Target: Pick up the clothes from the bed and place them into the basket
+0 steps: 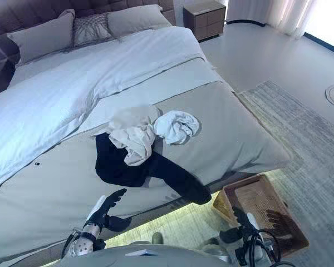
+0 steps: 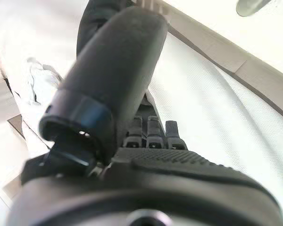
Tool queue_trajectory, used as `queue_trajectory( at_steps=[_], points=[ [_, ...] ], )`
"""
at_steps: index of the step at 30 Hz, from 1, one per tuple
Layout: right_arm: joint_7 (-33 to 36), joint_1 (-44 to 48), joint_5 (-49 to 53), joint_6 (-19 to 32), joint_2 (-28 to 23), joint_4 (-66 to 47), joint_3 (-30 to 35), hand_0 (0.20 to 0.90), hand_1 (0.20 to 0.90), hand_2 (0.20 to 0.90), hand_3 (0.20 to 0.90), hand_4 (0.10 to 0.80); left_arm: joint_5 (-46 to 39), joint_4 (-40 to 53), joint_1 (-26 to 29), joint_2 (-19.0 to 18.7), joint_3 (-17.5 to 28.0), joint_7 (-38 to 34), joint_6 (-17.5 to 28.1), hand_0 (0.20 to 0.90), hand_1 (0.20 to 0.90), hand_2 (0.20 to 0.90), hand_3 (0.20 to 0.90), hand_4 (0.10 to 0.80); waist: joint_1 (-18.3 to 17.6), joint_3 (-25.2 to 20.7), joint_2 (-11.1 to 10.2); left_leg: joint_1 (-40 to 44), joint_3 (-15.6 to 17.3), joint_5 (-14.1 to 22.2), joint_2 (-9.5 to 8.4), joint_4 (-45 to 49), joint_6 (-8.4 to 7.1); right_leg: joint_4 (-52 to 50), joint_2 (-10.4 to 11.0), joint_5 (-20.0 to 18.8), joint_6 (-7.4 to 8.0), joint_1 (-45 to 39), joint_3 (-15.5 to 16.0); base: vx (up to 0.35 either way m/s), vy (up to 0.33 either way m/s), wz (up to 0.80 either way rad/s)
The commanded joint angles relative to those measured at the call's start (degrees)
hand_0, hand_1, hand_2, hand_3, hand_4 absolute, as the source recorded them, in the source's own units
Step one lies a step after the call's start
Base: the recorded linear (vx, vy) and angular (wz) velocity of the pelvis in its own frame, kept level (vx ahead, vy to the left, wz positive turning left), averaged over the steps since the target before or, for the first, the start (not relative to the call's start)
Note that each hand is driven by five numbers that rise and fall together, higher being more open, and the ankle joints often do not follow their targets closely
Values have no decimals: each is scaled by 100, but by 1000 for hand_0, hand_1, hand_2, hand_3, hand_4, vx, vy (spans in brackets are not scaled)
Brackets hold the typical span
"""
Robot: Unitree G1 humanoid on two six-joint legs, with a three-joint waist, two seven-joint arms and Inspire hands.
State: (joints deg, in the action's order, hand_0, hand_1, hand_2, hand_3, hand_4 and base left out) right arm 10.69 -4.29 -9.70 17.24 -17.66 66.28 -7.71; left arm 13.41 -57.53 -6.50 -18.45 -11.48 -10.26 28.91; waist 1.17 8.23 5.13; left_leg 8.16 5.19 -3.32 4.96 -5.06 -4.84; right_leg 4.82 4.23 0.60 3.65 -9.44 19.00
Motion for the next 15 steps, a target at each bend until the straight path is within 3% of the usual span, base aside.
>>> queue_trajectory(
  at_steps=[1, 15],
  points=[
    [102, 438, 55, 261, 61, 47, -143, 900, 900, 900, 900, 800, -265, 4, 523, -206, 120, -207, 240, 900, 900, 900, 900, 800, -38, -1, -317, 43, 419, 675, -401, 240, 357, -670, 267, 289, 208, 243, -320, 0, 0, 0],
    [159, 478, 25, 182, 33, 56, -197, 900, 900, 900, 900, 800, -327, 1, 550, -214, 47, -56, 206, 900, 900, 900, 900, 800, -46, 20, -311, 25, 426, 661, -395, 245, 360, -693, 263, 288, 200, 277, -330, 0, 0, 0]
  ],
)
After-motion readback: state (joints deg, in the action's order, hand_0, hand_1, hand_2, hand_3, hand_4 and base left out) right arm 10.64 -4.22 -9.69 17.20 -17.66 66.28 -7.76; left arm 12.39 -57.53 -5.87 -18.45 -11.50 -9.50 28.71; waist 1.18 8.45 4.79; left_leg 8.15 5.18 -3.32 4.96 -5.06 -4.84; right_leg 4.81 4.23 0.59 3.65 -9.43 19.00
